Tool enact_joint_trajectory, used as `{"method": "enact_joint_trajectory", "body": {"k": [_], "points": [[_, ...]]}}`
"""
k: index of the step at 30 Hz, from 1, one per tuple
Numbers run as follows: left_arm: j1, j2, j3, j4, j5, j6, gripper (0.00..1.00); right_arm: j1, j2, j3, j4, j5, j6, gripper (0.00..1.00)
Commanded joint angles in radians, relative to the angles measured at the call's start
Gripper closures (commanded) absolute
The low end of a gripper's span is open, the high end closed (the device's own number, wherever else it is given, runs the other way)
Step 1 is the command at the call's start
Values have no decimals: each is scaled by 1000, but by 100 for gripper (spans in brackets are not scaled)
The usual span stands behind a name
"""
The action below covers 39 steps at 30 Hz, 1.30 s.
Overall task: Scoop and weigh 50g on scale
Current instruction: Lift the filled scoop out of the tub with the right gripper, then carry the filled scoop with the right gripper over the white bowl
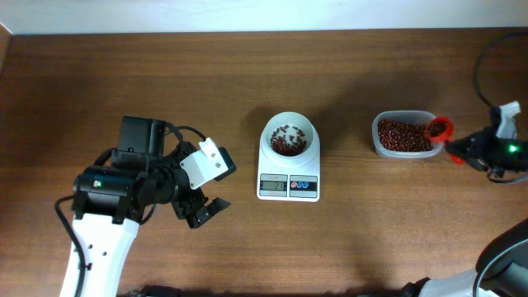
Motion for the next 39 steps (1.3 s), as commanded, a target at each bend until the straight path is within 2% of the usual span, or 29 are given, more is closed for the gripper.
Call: {"method": "enact_joint_trajectory", "body": {"k": [1,11,16,32,39], "points": [[6,5,-3,2,18,19,1,-30,-24,-7,-15,-122,-4,96],[6,5,-3,2,18,19,1,-24,-24,-7,-98,-209,-85,96],[6,5,-3,2,18,19,1,28,-24,-7,-101,-215,-87,96],[6,5,-3,2,18,19,1,415,-24,-7,-85,-267,-80,96],[6,5,-3,2,18,19,1,508,-24,-7,4,-307,-13,96]]}}
